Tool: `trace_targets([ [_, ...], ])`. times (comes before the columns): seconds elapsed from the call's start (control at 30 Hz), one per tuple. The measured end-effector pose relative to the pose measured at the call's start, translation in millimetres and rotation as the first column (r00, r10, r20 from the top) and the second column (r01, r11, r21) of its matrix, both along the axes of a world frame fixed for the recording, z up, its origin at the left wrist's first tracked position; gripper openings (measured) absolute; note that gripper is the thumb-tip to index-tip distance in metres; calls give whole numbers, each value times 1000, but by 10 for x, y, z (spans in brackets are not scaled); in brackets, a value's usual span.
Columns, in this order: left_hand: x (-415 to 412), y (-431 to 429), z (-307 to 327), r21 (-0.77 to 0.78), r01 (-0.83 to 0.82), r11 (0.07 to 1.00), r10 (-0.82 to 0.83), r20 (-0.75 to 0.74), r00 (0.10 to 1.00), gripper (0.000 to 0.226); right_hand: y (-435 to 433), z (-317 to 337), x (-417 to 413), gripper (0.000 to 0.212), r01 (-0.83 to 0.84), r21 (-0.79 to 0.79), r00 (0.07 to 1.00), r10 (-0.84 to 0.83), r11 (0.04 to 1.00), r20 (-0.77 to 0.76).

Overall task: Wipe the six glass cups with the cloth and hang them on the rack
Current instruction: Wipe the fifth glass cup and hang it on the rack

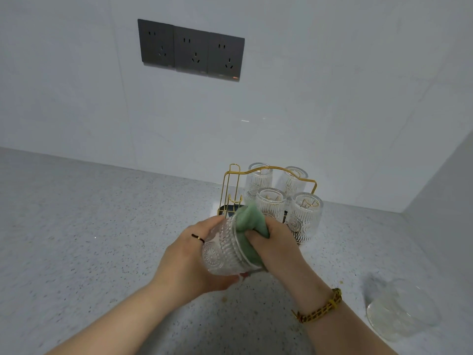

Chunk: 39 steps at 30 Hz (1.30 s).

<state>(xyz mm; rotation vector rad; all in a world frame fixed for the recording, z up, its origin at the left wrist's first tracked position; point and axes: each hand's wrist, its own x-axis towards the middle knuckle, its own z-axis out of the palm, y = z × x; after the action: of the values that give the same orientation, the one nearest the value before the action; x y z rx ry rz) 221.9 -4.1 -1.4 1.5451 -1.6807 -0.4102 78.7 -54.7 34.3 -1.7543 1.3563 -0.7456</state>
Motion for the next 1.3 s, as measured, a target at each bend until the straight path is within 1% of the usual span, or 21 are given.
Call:
trace_targets([
  [0.07, -24, -31, -45, -236, -62, 970, 104, 169, 980, 81, -4, -39, -23, 18, -22, 78, 999, 25, 997, -36],
  [0.1, -21, -44, -63, -290, -56, 955, 118, 203, 972, 89, -4, -52, -35, 20, -28, 102, 999, 32, 994, -38],
  [0.17, 4, -66, -115, -289, -21, 957, 89, 224, 971, 96, -5, -75, -62, 20, -16, 119, 1000, 19, 993, -18],
  [0.2, 11, -66, -98, -254, 9, 967, 41, 191, 981, 94, -10, -85, -75, 18, 1, 126, 1000, -2, 992, 4],
  [0.23, 17, -57, -42, -186, 52, 981, -33, 102, 994, 91, -24, -107, -91, 15, 20, 137, 999, -25, 990, 34],
  [0.27, 23, -42, 17, -105, 86, 991, -91, -44, 995, 87, -31, -121, -107, 11, 32, 151, 997, -42, 988, 68],
  [0.33, 77, -46, 52, 76, 115, 990, -81, -351, 933, 83, -33, -148, -144, 9, 22, 200, 986, -54, 979, 157],
  [0.37, 130, -67, 24, 158, 187, 970, -84, -503, 860, 76, -32, -157, -161, 10, 8, 226, 976, -57, 974, 211],
  [0.4, 175, -81, 15, 218, 302, 928, -93, -651, 754, 72, -33, -161, -177, 13, -3, 250, 963, -64, 968, 262],
  [0.43, 203, -75, 17, 249, 425, 870, -86, -774, 628, 80, -37, -170, -188, 15, -14, 265, 952, -69, 964, 299],
  [0.47, 223, -59, 2, 259, 522, 813, -64, -851, 522, 90, -40, -179, -189, 16, -23, 270, 945, -68, 963, 321],
  [0.5, 240, -56, -38, 250, 588, 769, -64, -885, 461, 96, -38, -191, -182, 16, -28, 267, 942, -64, 963, 330],
  [0.53, 233, -60, -52, 245, 608, 755, -63, -896, 440, 97, -33, -202, -173, 15, -32, 262, 942, -58, 964, 331],
  [0.67, 201, -111, -48, 244, 505, 828, -48, -867, 497, 97, -29, -249, -149, 13, -25, 277, 934, -76, 961, 349],
  [0.73, 206, -128, -28, 207, 447, 870, -85, -830, 551, 96, -56, -268, -166, 7, -19, 271, 926, -85, 962, 369],
  [0.8, 223, -128, 32, 164, 402, 901, -126, -787, 604, 91, -88, -295, -200, 8, -20, 261, 903, -94, 965, 418],
  [0.87, 272, -173, 80, 124, 351, 928, -149, -741, 655, 79, -110, -306, -225, 11, -45, 306, 842, -129, 951, 523],
  [0.97, 374, -267, 176, 98, 240, 966, -121, -648, 752, 84, -156, -352, -235, 15, -86, 366, 714, -199, 927, 671],
  [1.07, 471, -362, 304, 82, 156, 984, -81, -577, 813, 67, -184, -382, -243, 20, -77, 378, 620, -253, 923, 743],
  [1.17, 587, -479, 414, 92, 64, 994, -13, -467, 884, 66, -217, -428, -252, 21, -76, 391, 587, -276, 917, 761],
  [1.3, 625, -635, 672, 70, -33, 997, 50, -258, 965, 79, -255, -513, -313, 20, -44, 403, 580, -305, 914, 755],
])
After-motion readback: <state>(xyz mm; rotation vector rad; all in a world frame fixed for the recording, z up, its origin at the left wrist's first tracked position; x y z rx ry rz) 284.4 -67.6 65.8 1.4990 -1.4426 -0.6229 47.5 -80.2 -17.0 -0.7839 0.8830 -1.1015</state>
